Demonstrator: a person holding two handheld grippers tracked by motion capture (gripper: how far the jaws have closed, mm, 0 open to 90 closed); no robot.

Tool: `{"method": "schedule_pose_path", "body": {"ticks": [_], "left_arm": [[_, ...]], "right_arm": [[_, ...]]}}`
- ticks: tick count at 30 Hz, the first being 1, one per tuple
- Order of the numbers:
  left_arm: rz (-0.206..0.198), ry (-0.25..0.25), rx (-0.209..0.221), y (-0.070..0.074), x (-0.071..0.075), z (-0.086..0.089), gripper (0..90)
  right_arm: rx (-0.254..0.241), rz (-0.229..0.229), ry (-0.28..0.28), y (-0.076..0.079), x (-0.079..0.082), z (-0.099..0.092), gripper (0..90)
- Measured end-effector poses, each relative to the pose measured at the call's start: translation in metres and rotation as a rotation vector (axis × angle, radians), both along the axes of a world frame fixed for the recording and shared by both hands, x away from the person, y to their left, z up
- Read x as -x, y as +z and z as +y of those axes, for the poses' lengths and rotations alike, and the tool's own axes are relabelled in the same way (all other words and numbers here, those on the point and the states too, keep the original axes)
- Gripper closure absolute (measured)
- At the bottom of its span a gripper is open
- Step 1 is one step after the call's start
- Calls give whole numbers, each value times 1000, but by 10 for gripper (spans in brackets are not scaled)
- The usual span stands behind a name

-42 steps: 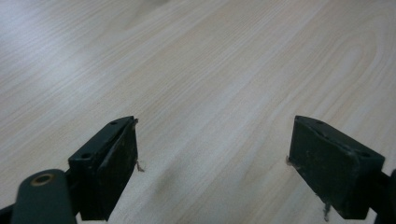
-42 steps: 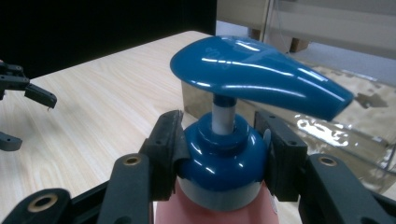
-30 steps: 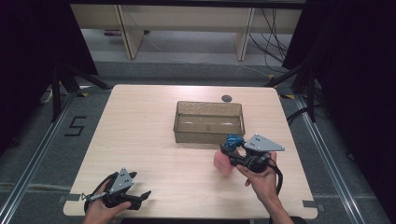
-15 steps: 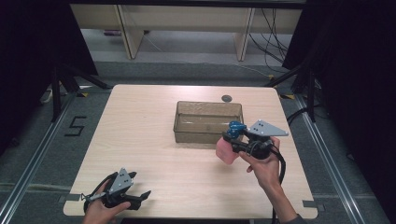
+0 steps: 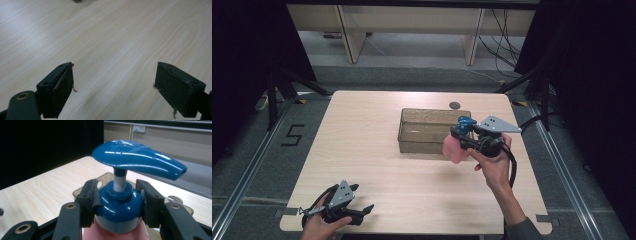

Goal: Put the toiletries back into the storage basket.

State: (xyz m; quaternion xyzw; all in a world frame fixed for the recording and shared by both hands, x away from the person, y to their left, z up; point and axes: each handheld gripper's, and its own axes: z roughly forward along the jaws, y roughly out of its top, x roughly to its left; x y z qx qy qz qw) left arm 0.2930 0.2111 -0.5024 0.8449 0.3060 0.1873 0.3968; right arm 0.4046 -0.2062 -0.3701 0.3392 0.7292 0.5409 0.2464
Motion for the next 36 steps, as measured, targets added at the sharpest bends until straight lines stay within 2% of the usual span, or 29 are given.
{"method": "schedule_pose_path", "body": {"ticks": [3,4,5,6,7,8,9,10,11,13,15,16,17,19,20,21,22,23,24,25,26,27,28,29,30,32,33,35,36], "left_arm": [[-16,2,-13,-1,-2,0,152],[-7,11,9,-2,-1,-2,152],[8,8,1,-1,0,-1,152],[0,4,-19,-1,-1,0,152],[-13,7,-9,-1,-2,0,152],[-5,13,11,-2,-1,-1,152],[-8,11,-7,-1,-2,0,152],[-5,14,-12,-1,-1,0,152],[-5,13,-18,-1,-1,1,152],[-5,15,-10,-1,-1,0,152],[-7,5,-1,-1,-1,0,152],[2,10,-9,0,0,0,152],[2,13,-8,0,0,0,152],[2,0,-2,0,-1,0,152],[-9,3,-3,-1,-1,0,152],[-11,0,-16,0,-1,0,152],[-1,-2,-12,0,0,0,152],[4,4,-2,0,0,0,152],[-9,0,-8,0,-1,0,152],[-11,-4,-18,1,-2,1,152],[-11,-4,-1,-1,-1,0,152],[-1,2,-13,0,0,0,152],[3,2,-6,0,0,0,152],[0,12,-7,0,0,0,152],[-10,-5,-11,0,-2,1,152],[-11,0,-19,0,-1,0,152],[-8,1,-15,0,0,0,152],[2,0,-4,0,0,0,152],[-9,-3,-5,-1,-2,0,152]], "right_arm": [[-1,-19,-6,3,-5,-1,536],[-16,1,-15,4,-6,0,536],[-7,-17,-12,5,-9,-1,536],[-29,-5,-9,6,-11,0,536],[-11,-16,-19,8,-13,-1,536],[-15,-8,-13,8,-15,-1,536],[-8,-16,-23,9,-17,-1,536],[-13,-9,-15,9,-18,-1,536],[-8,-16,-30,10,-20,-1,536],[-19,-3,-31,10,-24,0,536],[-24,-10,-43,10,-27,0,536],[-34,13,-35,10,-28,0,536],[-19,1,-47,10,-30,0,536],[-23,-6,-41,9,-34,0,536],[-30,24,-51,10,-33,1,536],[-21,-5,-53,9,-36,0,536],[-31,17,-58,9,-36,1,536],[-33,18,-58,9,-38,1,536],[-14,-5,-58,9,-41,0,536],[-31,10,-54,9,-42,2,536],[-21,4,-60,9,-44,1,536],[-25,10,-67,9,-45,0,536],[-33,0,-65,8,-47,0,536],[-22,2,-72,9,-48,0,536],[-29,6,-72,8,-50,0,536],[-45,15,-76,7,-53,-1,537],[-42,7,-80,6,-55,-2,536],[-46,18,-88,5,-57,-2,536],[-32,9,-93,4,-59,-3,537]]}}
